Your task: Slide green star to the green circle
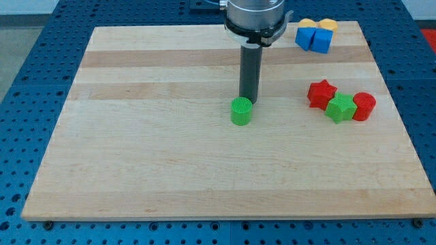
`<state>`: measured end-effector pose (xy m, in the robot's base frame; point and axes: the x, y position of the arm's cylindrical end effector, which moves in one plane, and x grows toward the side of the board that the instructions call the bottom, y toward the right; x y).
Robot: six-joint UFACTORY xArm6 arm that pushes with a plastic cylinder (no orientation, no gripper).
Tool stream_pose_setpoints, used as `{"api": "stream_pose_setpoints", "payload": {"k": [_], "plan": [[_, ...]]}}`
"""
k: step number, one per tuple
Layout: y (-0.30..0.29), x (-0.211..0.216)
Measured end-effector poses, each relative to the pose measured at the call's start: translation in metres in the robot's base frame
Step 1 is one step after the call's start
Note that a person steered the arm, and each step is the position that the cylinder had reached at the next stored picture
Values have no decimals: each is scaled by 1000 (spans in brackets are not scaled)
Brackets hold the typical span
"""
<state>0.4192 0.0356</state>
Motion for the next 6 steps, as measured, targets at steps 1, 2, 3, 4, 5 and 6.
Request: {"api": "stream_pose_setpoints", "payload": {"k": [1,2,3,4,5,6], "plan": [[0,33],[0,47],[31,50],[89,71],[151,95],[215,91]]}}
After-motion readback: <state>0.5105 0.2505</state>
